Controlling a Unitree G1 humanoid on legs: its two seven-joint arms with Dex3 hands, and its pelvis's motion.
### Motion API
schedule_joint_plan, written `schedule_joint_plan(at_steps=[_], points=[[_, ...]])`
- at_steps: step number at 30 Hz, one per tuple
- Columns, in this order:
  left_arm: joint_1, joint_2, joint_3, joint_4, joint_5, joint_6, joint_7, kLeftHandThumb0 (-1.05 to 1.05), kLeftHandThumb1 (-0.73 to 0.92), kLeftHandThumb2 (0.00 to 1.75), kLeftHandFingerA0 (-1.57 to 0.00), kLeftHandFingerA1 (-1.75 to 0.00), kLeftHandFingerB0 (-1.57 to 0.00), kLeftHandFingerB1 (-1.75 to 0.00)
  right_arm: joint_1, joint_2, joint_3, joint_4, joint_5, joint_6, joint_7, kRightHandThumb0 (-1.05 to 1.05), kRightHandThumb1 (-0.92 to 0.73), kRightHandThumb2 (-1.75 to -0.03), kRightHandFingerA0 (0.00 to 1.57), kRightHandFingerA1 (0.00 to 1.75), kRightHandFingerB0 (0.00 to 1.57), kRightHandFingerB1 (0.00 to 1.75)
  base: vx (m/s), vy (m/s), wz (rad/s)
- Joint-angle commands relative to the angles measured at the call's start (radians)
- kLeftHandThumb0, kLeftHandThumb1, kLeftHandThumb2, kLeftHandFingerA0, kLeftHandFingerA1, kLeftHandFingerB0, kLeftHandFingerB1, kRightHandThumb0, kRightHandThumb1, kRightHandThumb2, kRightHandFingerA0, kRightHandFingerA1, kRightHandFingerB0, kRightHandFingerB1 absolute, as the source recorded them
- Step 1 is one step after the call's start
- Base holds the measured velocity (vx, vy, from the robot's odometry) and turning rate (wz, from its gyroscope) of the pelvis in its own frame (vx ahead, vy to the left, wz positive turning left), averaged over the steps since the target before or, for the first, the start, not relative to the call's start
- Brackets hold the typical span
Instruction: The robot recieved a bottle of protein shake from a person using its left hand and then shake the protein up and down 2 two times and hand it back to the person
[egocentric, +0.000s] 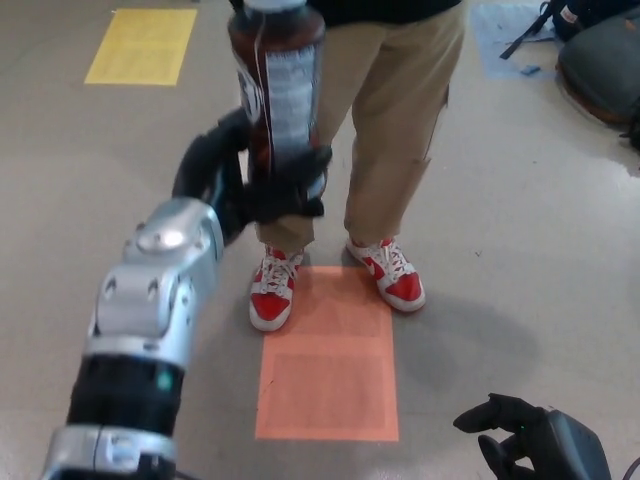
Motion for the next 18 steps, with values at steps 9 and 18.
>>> schedule_joint_plan(at_steps=[9,18], points=[[-0.202,0.054,0.123,0.258,-0.037,-0.062,0.031,-0.18,0.83,0.70,-0.85,-1.66,-0.54,-1.20,-0.015,-0.010,-0.001,0.005,0.001,-0.005,0.011,-0.14,-0.67,-0.74,1.07,0.59,0.91,0.64,0.00,0.000,0.00],[-0.125,0.016,0.107,0.237,-0.034,-0.099,0.018,-0.17,0.81,0.72,-0.86,-1.63,-0.63,-1.23,0.020,-0.013,0.006,0.007,-0.006,-0.028,0.001,-0.16,-0.67,-0.75,1.07,0.60,0.91,0.67,0.00,0.000,0.00]])
